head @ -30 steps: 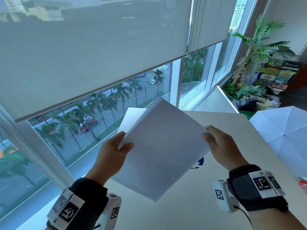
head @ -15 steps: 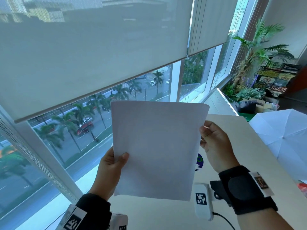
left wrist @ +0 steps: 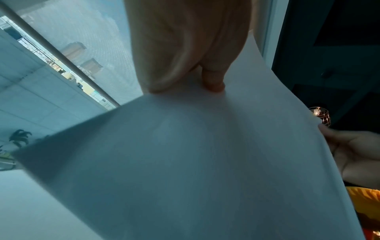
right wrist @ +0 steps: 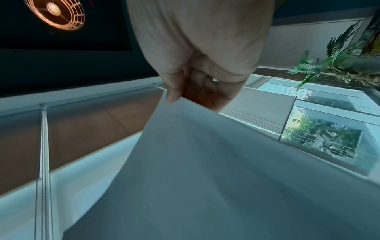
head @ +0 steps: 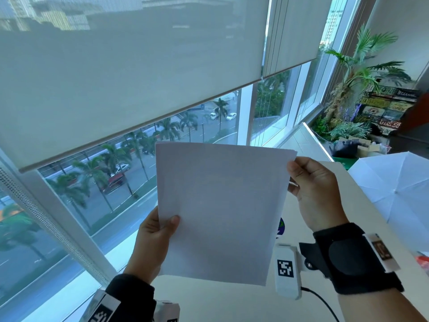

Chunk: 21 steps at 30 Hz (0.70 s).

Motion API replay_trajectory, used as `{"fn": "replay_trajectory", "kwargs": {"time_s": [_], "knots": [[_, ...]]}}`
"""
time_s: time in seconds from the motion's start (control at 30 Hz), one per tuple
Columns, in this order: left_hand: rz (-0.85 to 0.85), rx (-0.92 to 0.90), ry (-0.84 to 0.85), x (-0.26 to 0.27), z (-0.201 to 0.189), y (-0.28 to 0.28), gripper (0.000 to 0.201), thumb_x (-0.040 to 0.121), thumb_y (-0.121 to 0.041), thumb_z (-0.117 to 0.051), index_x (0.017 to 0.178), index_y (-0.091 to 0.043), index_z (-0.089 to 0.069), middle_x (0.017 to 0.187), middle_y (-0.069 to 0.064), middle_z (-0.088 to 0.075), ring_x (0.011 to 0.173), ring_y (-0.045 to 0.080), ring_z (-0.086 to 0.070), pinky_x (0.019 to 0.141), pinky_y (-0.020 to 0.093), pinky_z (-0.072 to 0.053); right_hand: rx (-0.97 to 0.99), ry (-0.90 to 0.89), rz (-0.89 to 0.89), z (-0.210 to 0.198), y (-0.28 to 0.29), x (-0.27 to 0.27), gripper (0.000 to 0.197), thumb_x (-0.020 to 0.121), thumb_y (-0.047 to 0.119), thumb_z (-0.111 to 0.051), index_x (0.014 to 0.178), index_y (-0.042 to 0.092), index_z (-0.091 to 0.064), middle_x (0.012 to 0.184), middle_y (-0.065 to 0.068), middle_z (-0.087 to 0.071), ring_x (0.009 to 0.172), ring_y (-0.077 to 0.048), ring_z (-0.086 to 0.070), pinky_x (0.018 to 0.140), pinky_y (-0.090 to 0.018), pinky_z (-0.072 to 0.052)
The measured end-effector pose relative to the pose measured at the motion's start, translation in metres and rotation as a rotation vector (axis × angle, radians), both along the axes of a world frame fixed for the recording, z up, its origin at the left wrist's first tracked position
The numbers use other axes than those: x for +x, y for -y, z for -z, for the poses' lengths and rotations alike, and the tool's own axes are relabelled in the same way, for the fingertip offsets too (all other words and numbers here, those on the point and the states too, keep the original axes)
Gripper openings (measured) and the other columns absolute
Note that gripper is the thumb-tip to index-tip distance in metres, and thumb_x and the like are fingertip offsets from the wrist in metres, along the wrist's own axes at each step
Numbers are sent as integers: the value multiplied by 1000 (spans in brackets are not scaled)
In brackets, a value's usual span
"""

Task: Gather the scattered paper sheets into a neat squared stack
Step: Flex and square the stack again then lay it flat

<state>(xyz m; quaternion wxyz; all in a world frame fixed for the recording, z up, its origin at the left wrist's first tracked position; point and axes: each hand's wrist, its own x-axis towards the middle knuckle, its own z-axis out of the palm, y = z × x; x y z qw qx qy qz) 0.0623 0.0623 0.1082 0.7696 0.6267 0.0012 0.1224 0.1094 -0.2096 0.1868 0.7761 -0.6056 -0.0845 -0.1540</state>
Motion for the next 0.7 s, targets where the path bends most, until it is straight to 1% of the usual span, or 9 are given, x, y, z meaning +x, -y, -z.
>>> {"fn": "replay_trajectory", "kwargs": {"time_s": [0.03,0.1,0.17,0.23,0.3,0.4,0.47,0.6,0.7], "knots": [[3,-26,-3,1,2,0,27,81,1,-58,83,-23,-72,75,-6,-75,66,10,-68,61,25,-57,-9,-28,-4,3,-4,-4,6,78,23,-65,73,21,-69,65,12,-73,61,-2,-65,60,-17,-55],[1,-74,-9,2,4,0,31,86,2,-52,83,-22,-71,77,-6,-75,66,10,-68,61,25,-58,-94,-79,7,20,-7,-8,20,84,-1,-56,78,15,-67,63,11,-73,59,-2,-64,61,-17,-56],[1,-117,1,5,7,-3,13,79,-15,-63,82,-24,-72,78,-7,-76,68,9,-68,62,24,-57,-170,-130,15,40,-8,-15,23,83,-7,-55,78,12,-67,57,8,-70,53,-2,-59,57,-15,-53],[13,-165,14,6,9,-7,26,60,-33,-75,84,-23,-72,80,-7,-76,69,9,-69,61,24,-57,-190,-181,-2,57,-10,-24,24,82,-10,-55,75,10,-66,51,8,-67,47,-1,-55,53,-12,-48],[7,-170,2,8,11,-9,36,52,-39,-79,83,-22,-71,77,-6,-75,65,8,-68,59,24,-56,-196,-220,-25,73,-10,-30,27,81,-12,-55,74,11,-68,56,9,-70,51,0,-59,56,-12,-50],[-32,-184,-26,9,11,-8,6,78,-16,-64,82,-19,-68,71,-7,-75,60,8,-67,56,23,-56,-220,-278,-45,99,-9,-37,37,79,-15,-55,71,17,-72,63,8,-74,59,-3,-64,62,-14,-54],[-71,-151,-57,11,15,-8,23,88,-1,-50,84,-17,-65,69,-7,-74,58,8,-66,55,23,-56,-274,-315,-49,114,-8,-39,43,79,-15,-57,64,23,-74,61,8,-73,59,-7,-61,62,-14,-53],[-125,-128,-94,14,16,-8,24,88,1,-49,83,-18,-63,63,-8,-72,53,7,-64,51,22,-55,-391,-367,-116,124,-4,-41,34,78,-16,-57,70,14,-70,57,11,-72,56,-2,-61,58,-10,-48],[-131,-119,-86,15,15,-9,24,89,0,-49,82,-19,-63,63,-8,-72,53,7,-64,52,23,-56,-522,-411,-200,125,1,-39,33,79,-12,-58,71,18,-69,58,9,-71,57,-1,-61,59,-11,-46]]}}
